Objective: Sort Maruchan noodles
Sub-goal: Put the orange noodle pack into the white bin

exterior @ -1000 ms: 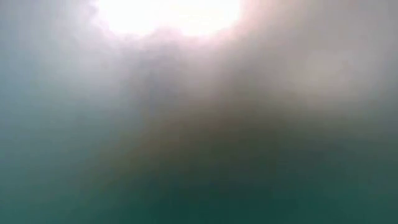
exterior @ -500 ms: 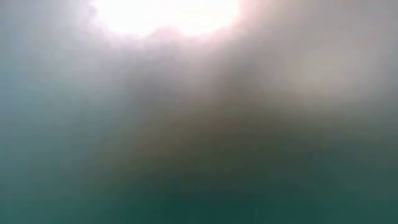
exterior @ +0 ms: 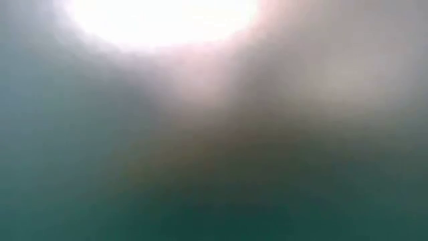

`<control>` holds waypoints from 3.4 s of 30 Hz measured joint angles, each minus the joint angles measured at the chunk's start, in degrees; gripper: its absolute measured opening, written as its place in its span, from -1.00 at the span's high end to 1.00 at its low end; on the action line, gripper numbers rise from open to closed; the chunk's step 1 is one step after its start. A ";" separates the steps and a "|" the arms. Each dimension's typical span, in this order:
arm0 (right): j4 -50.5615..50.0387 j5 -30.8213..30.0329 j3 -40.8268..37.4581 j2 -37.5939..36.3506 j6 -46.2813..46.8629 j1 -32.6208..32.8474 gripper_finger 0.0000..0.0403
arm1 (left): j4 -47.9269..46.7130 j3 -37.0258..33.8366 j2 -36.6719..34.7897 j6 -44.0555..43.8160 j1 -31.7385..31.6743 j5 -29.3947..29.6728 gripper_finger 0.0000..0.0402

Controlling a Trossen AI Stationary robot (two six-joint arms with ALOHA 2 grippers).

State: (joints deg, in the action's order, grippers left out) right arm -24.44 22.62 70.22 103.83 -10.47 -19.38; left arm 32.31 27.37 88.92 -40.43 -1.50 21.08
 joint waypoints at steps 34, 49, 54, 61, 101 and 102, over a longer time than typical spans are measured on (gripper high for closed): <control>18.85 -10.13 -16.75 -3.54 5.94 1.88 0.59 | -0.03 -0.92 1.79 -6.15 -8.55 -3.62 -0.24; 20.85 -10.85 -16.87 -3.52 4.35 1.84 0.68 | 5.73 7.19 15.65 -6.94 -11.17 -10.66 -0.24; 20.80 -10.89 -16.87 -3.52 3.69 1.84 0.68 | 14.69 7.50 17.81 -6.74 -11.85 -18.35 -0.24; 15.24 -11.11 -16.61 -5.68 3.31 1.73 0.68 | 14.80 6.76 17.58 -6.92 -12.47 -19.34 -0.24; 29.66 -13.85 -17.27 -4.41 1.95 1.72 0.67 | 9.12 12.69 17.73 -3.86 -13.35 -17.16 0.33; 29.57 -13.87 -17.27 -4.49 1.89 1.70 0.67 | 9.12 12.66 17.73 -3.83 -13.35 -17.16 0.42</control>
State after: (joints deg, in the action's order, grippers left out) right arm 5.13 8.75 52.95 99.34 -8.58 -17.67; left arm 41.43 40.04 106.65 -44.26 -14.85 3.92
